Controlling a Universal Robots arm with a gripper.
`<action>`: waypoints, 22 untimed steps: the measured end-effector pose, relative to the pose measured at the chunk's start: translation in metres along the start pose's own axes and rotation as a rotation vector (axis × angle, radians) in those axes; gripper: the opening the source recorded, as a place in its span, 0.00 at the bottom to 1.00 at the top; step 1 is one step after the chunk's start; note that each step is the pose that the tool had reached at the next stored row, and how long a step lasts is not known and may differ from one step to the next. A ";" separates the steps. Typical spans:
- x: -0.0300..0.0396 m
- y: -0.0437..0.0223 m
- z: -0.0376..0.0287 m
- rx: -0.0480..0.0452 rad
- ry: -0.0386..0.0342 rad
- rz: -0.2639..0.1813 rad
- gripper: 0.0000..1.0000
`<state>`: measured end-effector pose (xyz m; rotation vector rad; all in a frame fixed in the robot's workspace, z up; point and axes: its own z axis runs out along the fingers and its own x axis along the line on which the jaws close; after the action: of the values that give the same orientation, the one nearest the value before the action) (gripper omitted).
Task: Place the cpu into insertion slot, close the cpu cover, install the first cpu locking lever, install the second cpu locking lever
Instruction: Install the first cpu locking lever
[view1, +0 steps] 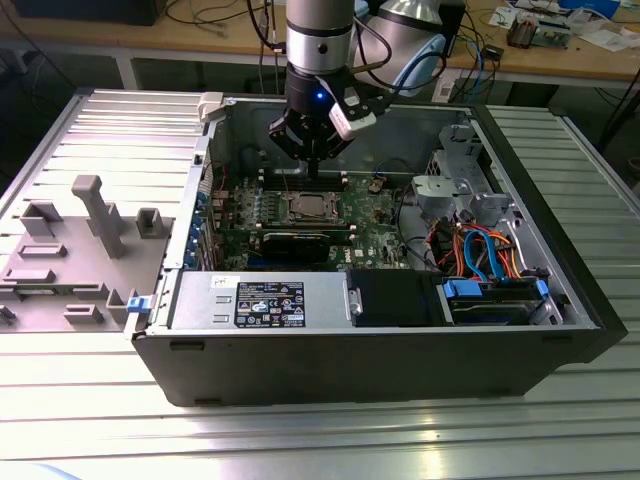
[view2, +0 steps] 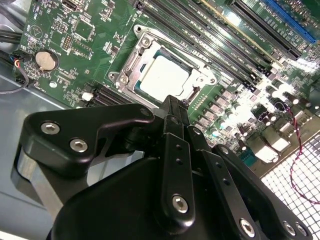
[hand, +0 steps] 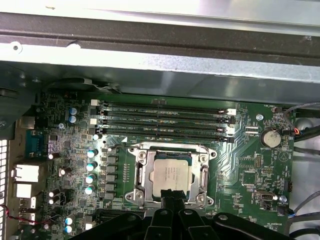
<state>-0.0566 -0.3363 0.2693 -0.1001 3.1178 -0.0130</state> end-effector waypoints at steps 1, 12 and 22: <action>-0.0001 0.0001 -0.0010 -0.0002 -0.0002 0.000 0.11; 0.0182 0.0016 0.0052 0.0003 -0.0025 0.025 0.11; 0.0437 0.0034 0.0077 -0.0009 -0.0074 0.025 0.11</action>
<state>-0.1002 -0.3357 0.2606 -0.0612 3.1113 -0.0109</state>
